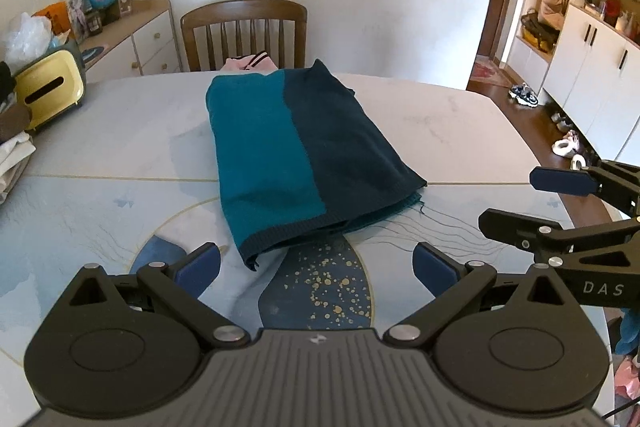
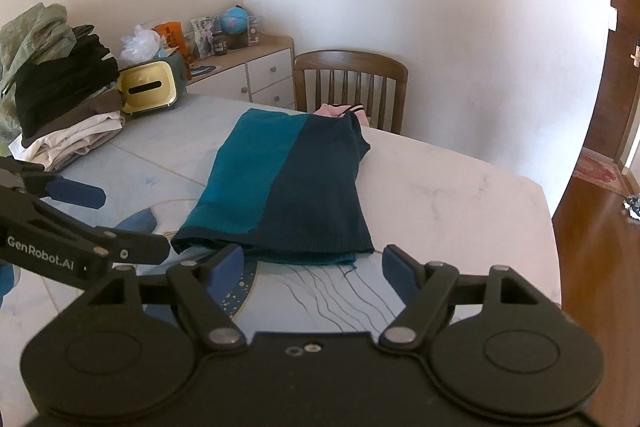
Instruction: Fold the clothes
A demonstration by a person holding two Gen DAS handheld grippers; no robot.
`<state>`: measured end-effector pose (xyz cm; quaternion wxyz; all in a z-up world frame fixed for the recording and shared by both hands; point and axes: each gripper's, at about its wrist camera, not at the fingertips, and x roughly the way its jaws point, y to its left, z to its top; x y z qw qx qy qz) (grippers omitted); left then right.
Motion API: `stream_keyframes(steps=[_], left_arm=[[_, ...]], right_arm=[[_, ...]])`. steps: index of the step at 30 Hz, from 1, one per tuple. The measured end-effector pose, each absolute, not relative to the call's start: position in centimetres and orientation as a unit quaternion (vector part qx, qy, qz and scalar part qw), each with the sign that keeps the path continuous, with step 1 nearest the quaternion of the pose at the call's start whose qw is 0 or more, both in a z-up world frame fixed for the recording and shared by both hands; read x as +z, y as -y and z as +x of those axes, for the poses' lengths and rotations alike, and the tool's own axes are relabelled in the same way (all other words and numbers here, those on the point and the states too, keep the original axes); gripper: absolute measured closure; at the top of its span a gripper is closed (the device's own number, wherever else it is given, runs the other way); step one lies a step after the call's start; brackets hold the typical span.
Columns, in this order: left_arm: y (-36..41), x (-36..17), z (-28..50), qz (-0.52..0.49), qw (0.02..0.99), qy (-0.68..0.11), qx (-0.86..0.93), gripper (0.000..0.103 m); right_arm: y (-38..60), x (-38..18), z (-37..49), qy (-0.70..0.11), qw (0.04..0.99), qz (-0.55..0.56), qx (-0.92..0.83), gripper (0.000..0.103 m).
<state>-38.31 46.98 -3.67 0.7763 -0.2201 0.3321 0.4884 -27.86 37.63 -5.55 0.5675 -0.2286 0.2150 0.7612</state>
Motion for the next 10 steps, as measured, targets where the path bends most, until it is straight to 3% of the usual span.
stream_keyframes(steps=[10], left_arm=[[-46.69, -3.86, -38.37, -0.221, 0.780, -0.334, 0.481, 0.000]], right_arm=[[-37.60, -5.87, -27.75, -0.222, 0.570, -0.231, 0.756, 0.000]])
